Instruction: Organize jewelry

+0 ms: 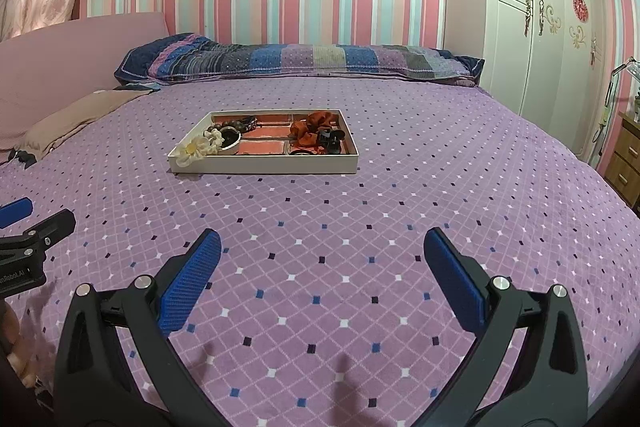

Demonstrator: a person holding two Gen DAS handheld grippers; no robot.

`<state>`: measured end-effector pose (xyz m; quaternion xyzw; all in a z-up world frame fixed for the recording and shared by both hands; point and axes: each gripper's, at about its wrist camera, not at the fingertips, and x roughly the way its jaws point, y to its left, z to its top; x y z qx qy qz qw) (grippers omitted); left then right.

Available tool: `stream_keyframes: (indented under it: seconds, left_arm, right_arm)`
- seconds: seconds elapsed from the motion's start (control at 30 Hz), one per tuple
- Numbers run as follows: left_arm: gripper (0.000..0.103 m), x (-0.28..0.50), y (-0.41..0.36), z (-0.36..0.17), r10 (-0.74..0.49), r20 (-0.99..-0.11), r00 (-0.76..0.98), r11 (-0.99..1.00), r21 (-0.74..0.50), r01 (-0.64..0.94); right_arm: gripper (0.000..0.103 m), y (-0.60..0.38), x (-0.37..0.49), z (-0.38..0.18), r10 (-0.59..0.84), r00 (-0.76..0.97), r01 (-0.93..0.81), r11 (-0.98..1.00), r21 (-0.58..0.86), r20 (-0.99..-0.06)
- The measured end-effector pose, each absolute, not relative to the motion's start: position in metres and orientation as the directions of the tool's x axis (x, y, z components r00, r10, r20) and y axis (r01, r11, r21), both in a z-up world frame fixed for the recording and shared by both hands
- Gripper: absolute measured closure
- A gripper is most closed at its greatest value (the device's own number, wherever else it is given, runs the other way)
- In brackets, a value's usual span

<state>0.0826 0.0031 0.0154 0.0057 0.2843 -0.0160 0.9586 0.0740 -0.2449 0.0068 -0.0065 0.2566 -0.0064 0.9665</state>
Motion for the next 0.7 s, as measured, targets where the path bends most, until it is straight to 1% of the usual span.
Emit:
stream_keyframes:
  seconds: [0.7]
  left_arm:
    - [0.004,0.0811,0.0029,0.0166,-0.016,-0.54,0.842,1.0,0.011,0.027]
  right_arm:
    - [0.004,-0.2434,0.0737,0.0065,-0.017,0.87,0.01,1.0,-0.016,-0.493]
